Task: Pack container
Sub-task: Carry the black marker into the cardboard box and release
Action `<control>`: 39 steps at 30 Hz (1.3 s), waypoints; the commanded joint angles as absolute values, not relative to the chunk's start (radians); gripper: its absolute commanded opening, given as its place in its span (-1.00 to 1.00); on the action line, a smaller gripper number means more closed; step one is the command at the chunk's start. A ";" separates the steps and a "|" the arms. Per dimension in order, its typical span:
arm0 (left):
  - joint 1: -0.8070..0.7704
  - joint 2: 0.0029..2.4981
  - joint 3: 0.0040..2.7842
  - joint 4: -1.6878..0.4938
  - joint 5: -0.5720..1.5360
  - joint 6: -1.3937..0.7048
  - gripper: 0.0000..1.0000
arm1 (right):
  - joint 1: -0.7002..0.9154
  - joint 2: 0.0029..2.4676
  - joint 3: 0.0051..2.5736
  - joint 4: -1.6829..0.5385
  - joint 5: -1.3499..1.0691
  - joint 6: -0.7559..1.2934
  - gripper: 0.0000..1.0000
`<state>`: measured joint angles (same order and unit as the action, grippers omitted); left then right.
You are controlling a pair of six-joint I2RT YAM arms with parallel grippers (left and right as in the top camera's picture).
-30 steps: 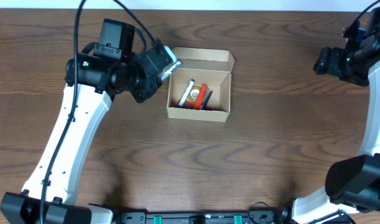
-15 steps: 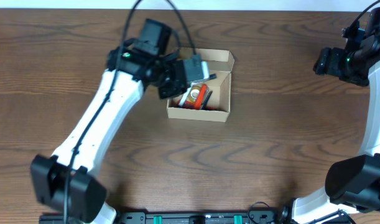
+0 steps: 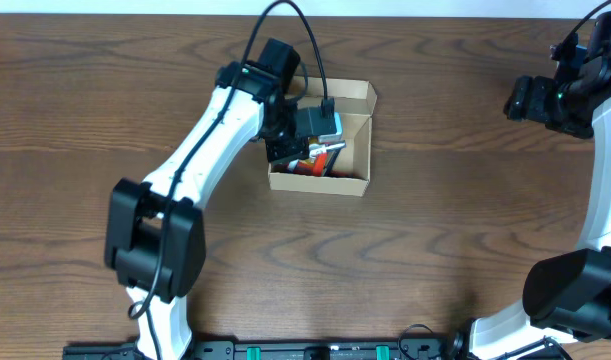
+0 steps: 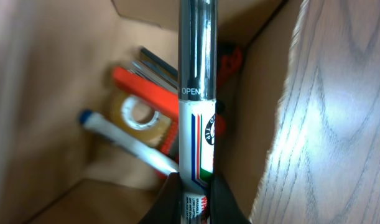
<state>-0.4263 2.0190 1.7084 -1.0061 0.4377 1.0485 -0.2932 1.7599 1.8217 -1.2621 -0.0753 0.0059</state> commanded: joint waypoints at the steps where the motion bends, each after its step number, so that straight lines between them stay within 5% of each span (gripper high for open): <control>1: -0.433 2.046 1.720 -1.013 0.438 1.058 -0.88 | -0.293 1.753 1.817 -1.260 -0.083 -0.009 0.72; 16: -0.474 2.107 1.720 -0.920 0.395 1.029 -0.88 | -0.293 1.753 1.817 -1.265 -0.083 -0.009 0.72; 31: -0.478 2.138 1.720 -0.911 0.123 0.938 -0.88 | -0.293 1.753 1.818 -1.265 -0.083 -0.009 0.72; 39: -0.479 2.138 1.720 -0.911 0.123 0.934 -0.43 | -0.293 1.753 1.818 -1.264 -0.083 -0.009 0.72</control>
<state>-0.4797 2.1395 1.7088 -0.9089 0.1406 0.9398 -0.2932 1.7599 1.8217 -1.2640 -0.0753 0.0051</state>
